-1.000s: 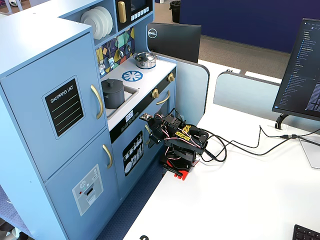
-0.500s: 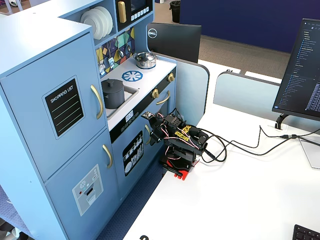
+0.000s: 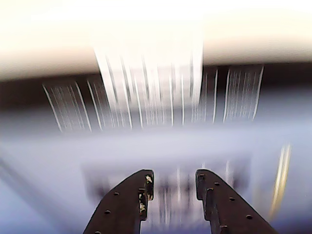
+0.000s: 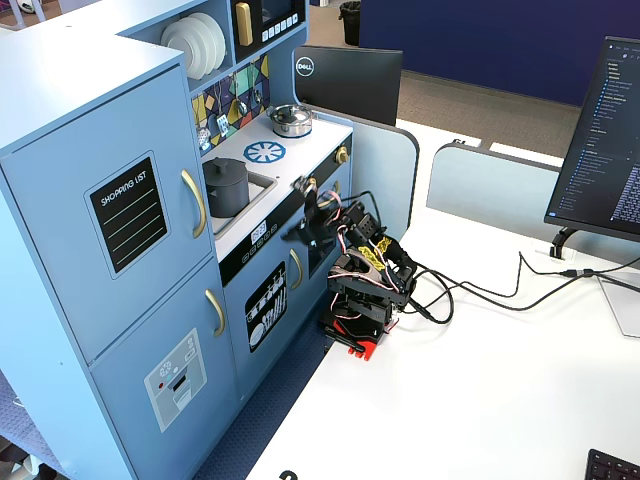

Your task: Take off the lid from the gray recipient and place it on the counter

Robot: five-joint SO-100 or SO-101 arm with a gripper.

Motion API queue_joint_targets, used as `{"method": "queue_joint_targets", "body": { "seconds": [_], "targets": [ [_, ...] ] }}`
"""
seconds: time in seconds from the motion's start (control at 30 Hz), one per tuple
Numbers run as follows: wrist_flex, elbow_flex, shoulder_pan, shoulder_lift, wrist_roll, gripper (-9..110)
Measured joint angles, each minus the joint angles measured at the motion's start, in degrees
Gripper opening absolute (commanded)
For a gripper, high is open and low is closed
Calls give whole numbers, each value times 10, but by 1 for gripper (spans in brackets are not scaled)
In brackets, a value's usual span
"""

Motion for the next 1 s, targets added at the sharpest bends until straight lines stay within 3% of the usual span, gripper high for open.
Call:
{"method": "queue_joint_targets", "body": {
  "seconds": [0.17, 0.43, 0.73, 1.0],
  "targets": [
    [-52, -91, 5, -39, 7, 1],
    [-230, -117, 4, -105, 16, 13],
    [-434, -117, 4, -235, 9, 15],
    [-522, -140, 14, -351, 7, 15]
  ]
}}
